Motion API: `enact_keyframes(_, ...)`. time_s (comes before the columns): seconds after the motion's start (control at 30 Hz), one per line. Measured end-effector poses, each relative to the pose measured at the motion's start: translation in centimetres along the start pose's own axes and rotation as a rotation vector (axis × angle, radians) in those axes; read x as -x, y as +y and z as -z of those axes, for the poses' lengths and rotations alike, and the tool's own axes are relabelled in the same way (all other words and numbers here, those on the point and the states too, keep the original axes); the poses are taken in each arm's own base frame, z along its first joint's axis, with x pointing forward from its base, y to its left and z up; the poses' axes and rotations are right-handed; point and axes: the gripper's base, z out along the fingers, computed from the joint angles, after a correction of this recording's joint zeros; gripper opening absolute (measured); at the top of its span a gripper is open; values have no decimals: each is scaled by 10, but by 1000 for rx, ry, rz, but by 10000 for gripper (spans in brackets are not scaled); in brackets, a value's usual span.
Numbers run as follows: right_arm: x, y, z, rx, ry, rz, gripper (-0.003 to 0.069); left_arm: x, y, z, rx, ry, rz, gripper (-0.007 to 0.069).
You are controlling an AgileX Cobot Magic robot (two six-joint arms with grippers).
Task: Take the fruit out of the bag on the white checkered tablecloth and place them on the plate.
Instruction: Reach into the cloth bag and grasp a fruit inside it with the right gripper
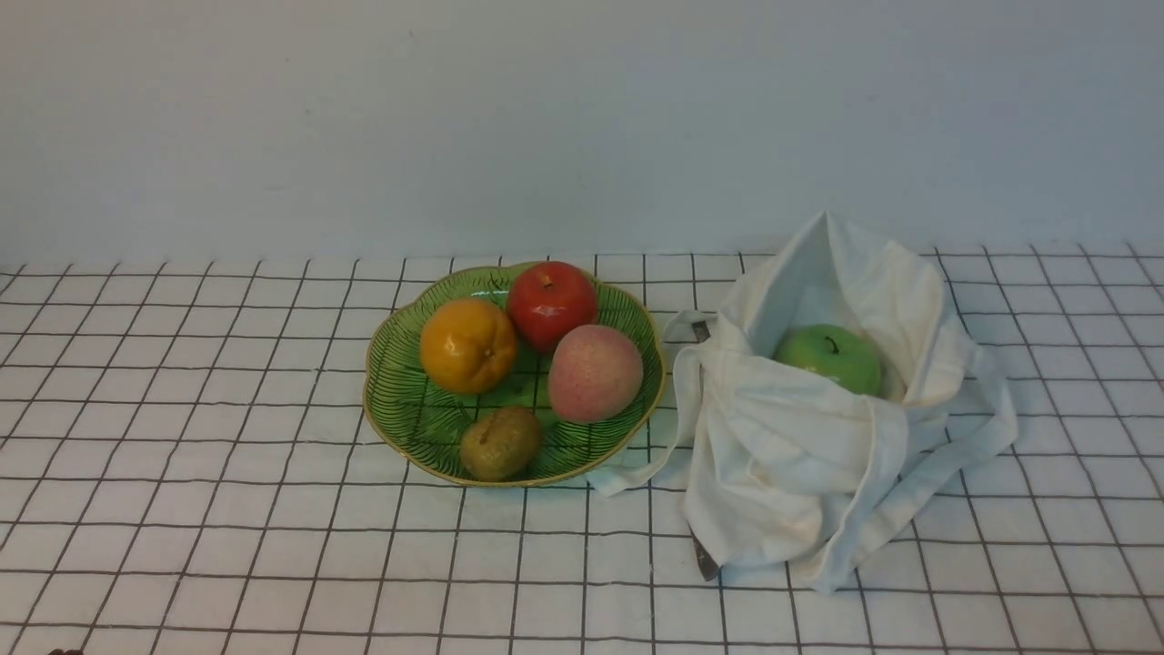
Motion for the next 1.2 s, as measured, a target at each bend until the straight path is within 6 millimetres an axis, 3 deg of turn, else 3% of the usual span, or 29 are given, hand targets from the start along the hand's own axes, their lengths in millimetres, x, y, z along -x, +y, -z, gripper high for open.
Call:
enact_keyframes(0.43, 0, 0, 0, -1, 4, 11, 513, 0, 0, 0, 0, 0, 0, -8)
enact_keyframes(0.57, -1, 0, 0, 2, 8, 17, 471, 0, 0, 0, 0, 0, 0, -8)
enact_keyframes(0.63, -1, 1, 0, 5, 10, 54, 425, 0, 0, 0, 0, 0, 0, -8)
enact_keyframes(0.67, 2, 10, 2, 30, 3, 132, 350, 0, 0, 0, 0, 0, 0, -8)
enact_keyframes(0.7, 2, 10, 2, 31, 3, 142, 339, 0, 0, 0, 0, 0, 0, -8)
enact_keyframes(0.73, 11, 33, 7, 92, -39, 286, 216, 0, 0, 0, 0, 0, 0, -8)
enact_keyframes(0.77, 16, 46, 11, 123, -68, 370, 149, 0, 0, 0, 0, 0, 0, -8)
enact_keyframes(0.9, 31, 88, 16, 160, -121, 645, 14, 0, 0, 0, 0, 0, 0, -8)
enact_keyframes(1.07, 38, 115, -19, 61, 124, 803, -11, 0, 0, 0, 0, 0, 0, -8)
enact_keyframes(1.2, 34, 108, -62, -59, 402, 761, -11, 0, 0, 0, 0, 0, 0, -8)
